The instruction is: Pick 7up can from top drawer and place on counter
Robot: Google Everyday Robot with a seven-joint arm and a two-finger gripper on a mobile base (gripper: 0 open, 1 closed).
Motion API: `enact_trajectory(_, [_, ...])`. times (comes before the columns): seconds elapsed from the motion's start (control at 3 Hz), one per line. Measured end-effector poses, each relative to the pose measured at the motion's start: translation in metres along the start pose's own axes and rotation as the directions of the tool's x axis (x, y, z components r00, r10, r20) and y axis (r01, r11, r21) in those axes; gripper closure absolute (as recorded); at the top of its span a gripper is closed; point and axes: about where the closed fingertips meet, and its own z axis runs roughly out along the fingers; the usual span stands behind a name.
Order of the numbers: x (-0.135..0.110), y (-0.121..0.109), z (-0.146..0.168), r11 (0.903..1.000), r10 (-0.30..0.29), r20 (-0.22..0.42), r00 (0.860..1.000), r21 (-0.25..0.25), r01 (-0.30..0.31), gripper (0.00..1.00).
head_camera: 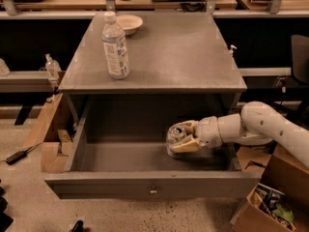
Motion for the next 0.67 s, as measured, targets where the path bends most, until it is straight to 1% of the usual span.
enact_trajectory(0.33, [-0.040, -0.007, 0.002, 0.9998, 0.002, -0.028, 1.000, -0.021, -0.003, 0.99])
enact_trajectory(0.67, [-0.102, -0.024, -0.032, 0.9992, 0.025, -0.058, 0.998, -0.030, -0.027, 1.00])
